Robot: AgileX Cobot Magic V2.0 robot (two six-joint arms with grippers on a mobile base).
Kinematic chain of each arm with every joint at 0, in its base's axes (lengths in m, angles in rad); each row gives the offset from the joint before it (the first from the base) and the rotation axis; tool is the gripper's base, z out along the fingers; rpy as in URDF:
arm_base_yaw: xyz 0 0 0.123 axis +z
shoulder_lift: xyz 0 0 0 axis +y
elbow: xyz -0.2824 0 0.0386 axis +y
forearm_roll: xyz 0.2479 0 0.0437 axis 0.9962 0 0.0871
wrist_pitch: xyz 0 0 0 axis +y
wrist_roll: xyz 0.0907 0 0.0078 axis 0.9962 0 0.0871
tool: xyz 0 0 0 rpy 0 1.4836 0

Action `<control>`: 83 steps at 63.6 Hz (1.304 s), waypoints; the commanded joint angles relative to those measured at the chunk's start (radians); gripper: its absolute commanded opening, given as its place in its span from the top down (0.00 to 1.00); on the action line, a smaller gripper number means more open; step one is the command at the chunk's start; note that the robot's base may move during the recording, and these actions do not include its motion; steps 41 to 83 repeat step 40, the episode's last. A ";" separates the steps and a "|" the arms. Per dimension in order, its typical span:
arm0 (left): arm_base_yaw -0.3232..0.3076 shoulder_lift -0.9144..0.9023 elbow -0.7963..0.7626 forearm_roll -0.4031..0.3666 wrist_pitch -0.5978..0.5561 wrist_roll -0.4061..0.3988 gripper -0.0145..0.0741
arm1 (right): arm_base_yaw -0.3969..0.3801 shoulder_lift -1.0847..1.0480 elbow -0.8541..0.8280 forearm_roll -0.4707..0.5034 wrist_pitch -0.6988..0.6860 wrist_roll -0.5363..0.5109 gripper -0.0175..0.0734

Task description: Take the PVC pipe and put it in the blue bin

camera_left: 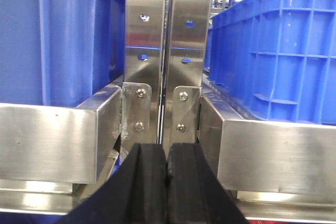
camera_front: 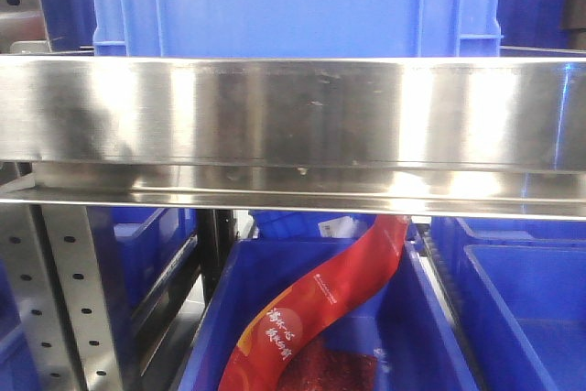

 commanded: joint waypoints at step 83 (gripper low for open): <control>-0.007 -0.005 -0.001 -0.007 -0.017 -0.004 0.96 | -0.005 -0.003 0.002 0.001 -0.018 -0.004 0.99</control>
